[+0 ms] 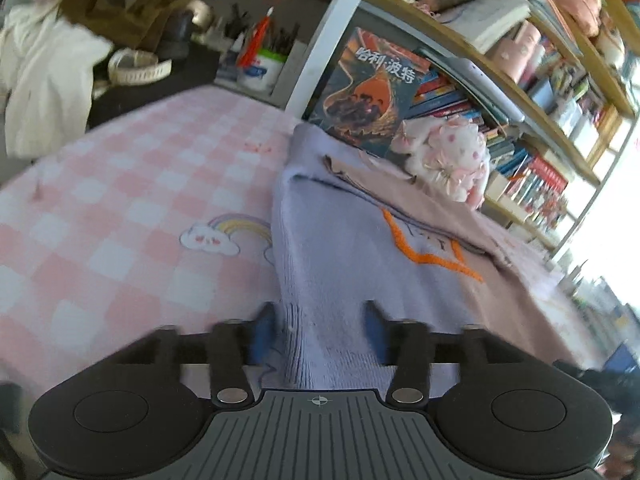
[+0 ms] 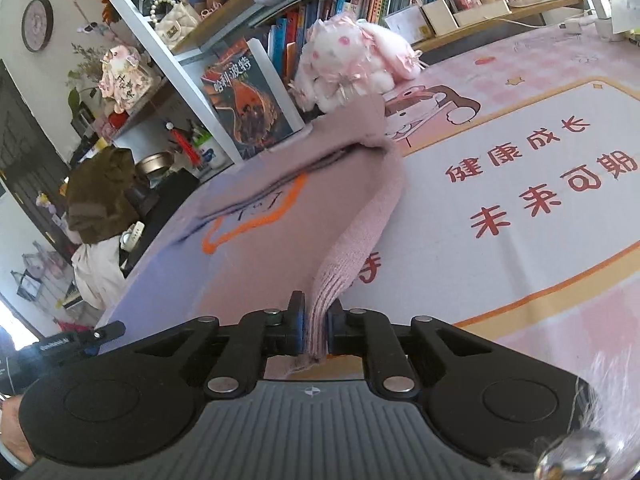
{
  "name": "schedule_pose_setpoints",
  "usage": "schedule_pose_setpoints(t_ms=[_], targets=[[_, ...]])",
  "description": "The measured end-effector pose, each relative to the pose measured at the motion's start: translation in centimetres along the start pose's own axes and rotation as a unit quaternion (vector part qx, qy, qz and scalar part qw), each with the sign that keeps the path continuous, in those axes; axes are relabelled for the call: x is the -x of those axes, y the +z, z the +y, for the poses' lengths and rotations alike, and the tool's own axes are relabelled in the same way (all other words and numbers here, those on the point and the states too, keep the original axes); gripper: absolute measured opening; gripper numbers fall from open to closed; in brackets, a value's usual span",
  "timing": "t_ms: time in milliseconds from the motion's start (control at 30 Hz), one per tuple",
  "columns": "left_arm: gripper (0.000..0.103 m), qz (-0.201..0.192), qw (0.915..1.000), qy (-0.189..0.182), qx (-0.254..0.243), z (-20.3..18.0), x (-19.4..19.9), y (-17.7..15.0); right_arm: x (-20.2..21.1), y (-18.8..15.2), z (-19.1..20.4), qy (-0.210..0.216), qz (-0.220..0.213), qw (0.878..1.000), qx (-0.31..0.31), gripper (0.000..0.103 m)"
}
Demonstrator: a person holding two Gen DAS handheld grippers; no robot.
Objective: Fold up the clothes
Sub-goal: 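Grasp the pink hem edge with the right gripper while the left gripper holds the lavender hem, then lift the hem with both grippers and fold it up over the sweater body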
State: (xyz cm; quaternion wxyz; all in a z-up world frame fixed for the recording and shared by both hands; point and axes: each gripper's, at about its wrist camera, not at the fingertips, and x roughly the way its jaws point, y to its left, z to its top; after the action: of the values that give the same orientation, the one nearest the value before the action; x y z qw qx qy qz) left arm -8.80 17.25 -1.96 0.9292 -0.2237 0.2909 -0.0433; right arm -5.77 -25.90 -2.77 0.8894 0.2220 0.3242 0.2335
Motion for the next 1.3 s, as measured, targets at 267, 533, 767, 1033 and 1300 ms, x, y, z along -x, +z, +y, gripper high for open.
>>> schedule_pose_setpoints(t_ms=[267,533,767,1033,1300], targets=[[0.052,0.004,0.9986,0.02,-0.049,-1.4,-0.7,-0.1,-0.1,-0.2,-0.2,-0.004,0.004,1.0,0.008,0.016],[0.004,0.01,0.9999,0.003,-0.013,-0.6,-0.1,-0.5,1.0,-0.5,-1.0,-0.005,-0.001,1.0,0.014,0.006],[0.004,0.016,0.9987,-0.049,0.006,-1.9,2.3,-2.1,5.3,-0.8,-2.1,0.013,-0.004,1.0,0.007,0.006],[0.004,0.047,0.9919,-0.112,0.037,-2.7,6.0,-5.3,11.3,-2.8,-2.9,0.022,0.018,1.0,0.008,0.006],[0.004,0.043,0.9847,-0.149,0.079,-2.3,7.1,-5.5,13.6,-3.9,-3.4,0.036,0.023,0.999,-0.019,0.006]])
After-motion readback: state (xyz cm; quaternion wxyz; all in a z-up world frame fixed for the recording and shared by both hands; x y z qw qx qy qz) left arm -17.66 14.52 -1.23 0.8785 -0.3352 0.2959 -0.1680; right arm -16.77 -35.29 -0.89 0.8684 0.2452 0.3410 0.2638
